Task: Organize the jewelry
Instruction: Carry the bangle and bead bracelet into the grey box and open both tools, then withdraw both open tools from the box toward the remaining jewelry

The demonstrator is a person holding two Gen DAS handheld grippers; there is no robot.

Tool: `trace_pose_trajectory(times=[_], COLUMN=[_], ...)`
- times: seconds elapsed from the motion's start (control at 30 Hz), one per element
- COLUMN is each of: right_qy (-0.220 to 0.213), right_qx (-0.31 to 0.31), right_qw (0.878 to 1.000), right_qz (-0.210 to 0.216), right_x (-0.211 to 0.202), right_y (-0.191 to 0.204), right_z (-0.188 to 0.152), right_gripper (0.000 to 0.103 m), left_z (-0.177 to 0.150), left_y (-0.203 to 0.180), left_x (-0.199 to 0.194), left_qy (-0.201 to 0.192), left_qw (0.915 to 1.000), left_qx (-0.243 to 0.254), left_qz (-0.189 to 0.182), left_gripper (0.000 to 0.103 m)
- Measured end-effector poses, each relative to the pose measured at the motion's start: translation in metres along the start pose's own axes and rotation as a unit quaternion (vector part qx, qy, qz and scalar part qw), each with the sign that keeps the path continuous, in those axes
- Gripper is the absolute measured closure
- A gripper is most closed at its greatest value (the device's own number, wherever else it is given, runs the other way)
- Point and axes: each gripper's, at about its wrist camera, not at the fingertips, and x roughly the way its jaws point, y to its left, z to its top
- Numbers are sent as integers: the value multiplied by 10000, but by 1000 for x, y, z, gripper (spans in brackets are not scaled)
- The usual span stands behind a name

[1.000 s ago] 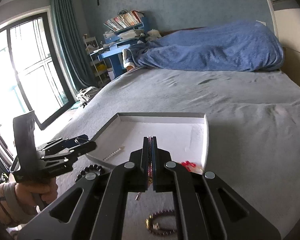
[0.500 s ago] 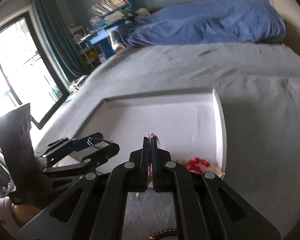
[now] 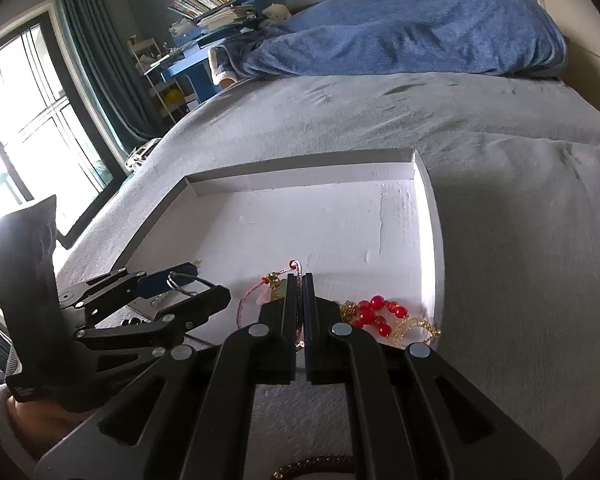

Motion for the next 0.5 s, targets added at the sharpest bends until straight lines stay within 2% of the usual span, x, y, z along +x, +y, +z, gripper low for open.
trace_pose_trajectory(times=[0.17,0.33,0.5], right_qy=[7,82,35], right_qx=[-35,-68,-87], right_qw=[10000,9996,9996], right_qz=[-75,-255,-250], right_x=[6,12,10], right_y=[0,0,3], right_z=[3,3,1], right_gripper=[100,100,96], left_z=[-1,-4,-6], left_y=[3,7,7], left_x=[-2,-5,-12], left_qy=[12,-21,-111], left_qw=[9999,9997,9997], left_qx=[-149,-254,-213], left_qz=[-14,-9,-16], left_gripper=[51,46,26])
